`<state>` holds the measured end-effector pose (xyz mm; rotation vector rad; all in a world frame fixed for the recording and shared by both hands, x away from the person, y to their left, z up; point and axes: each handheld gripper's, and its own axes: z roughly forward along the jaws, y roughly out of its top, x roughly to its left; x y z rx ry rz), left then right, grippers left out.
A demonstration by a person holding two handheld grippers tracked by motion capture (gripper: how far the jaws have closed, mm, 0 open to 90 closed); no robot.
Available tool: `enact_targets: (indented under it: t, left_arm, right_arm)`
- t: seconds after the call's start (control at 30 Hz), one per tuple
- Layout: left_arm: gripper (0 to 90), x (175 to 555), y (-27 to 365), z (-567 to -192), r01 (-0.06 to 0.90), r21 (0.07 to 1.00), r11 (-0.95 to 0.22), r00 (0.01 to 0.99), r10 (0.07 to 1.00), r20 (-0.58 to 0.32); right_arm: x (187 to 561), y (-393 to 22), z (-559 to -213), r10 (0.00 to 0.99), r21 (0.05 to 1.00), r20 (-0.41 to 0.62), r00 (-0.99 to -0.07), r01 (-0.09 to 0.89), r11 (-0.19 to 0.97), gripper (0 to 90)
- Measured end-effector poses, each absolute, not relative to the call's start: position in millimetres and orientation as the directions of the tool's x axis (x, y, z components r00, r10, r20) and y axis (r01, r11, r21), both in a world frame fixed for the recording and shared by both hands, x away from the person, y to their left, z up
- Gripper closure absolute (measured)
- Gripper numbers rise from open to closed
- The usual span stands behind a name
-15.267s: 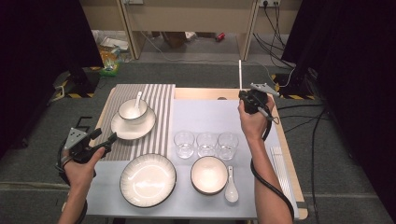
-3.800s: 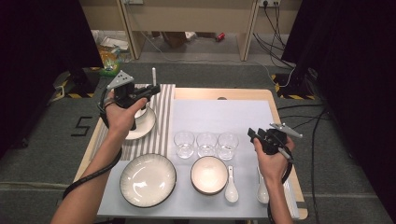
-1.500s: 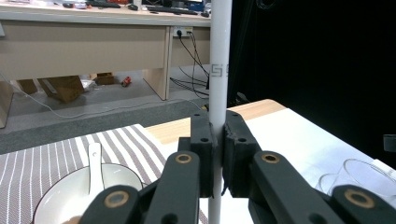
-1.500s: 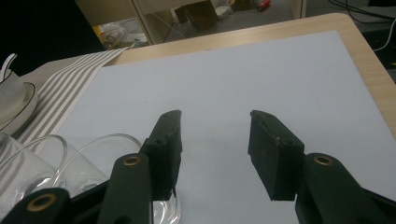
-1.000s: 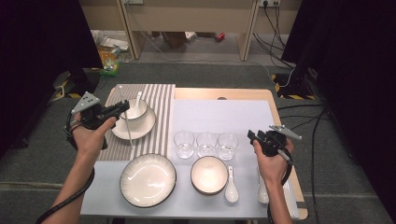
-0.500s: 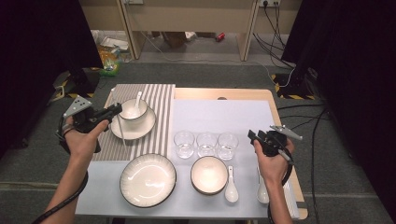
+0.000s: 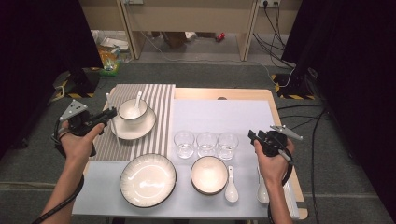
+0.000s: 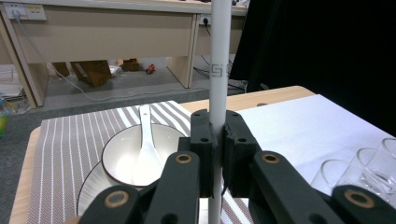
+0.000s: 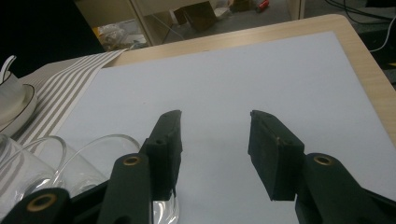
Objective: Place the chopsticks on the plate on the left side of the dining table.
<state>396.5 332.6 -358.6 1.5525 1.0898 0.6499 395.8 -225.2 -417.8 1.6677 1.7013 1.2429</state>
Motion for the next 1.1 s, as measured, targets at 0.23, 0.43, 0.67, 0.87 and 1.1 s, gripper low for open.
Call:
enact_targets:
  t: [0.23, 0.43, 0.67, 0.87, 1.1]
  left_arm:
    - [83.4, 394, 339, -365, 0.318, 0.948, 0.001, 0.417, 0.898, -0.141]
    - [83.4, 397, 345, -372, 0.336, 0.942, 0.014, 0.395, 0.906, -0.154]
    - [83.4, 405, 354, -383, 0.37, 0.928, 0.038, 0.359, 0.916, -0.181]
    - [83.4, 414, 358, -389, 0.392, 0.919, 0.041, 0.32, 0.93, -0.178]
    - [83.3, 429, 353, -394, 0.417, 0.907, 0.055, 0.266, 0.947, -0.179]
  right_arm:
    - [396, -226, -418, 0.95, 0.83, 0.265, -0.167, 0.541, -0.137, 54.6]
    - [395, -226, -418, 0.949, 0.828, 0.269, -0.167, 0.543, -0.139, 54.6]
    - [396, -226, -419, 0.95, 0.83, 0.263, -0.169, 0.541, -0.134, 54.6]
    - [396, -225, -419, 0.95, 0.831, 0.263, -0.17, 0.541, -0.133, 54.6]
    - [396, -225, -420, 0.95, 0.827, 0.262, -0.169, 0.547, -0.131, 54.6]
